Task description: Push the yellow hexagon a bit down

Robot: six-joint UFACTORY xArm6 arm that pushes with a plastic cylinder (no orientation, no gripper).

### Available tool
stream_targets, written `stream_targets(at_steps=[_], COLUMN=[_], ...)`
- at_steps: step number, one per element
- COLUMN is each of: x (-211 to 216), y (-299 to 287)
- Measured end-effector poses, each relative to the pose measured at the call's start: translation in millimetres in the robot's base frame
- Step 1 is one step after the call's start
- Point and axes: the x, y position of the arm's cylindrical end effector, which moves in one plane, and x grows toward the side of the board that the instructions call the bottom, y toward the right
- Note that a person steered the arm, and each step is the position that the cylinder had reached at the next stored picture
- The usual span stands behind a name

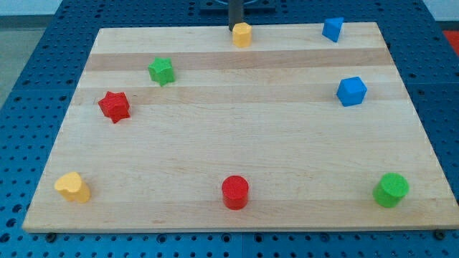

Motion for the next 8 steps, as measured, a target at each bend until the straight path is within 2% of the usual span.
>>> stream_targets(at_steps=[3, 5, 8], x=[-0.9, 5.9, 38.9], y=[35.4, 6.9, 6.2])
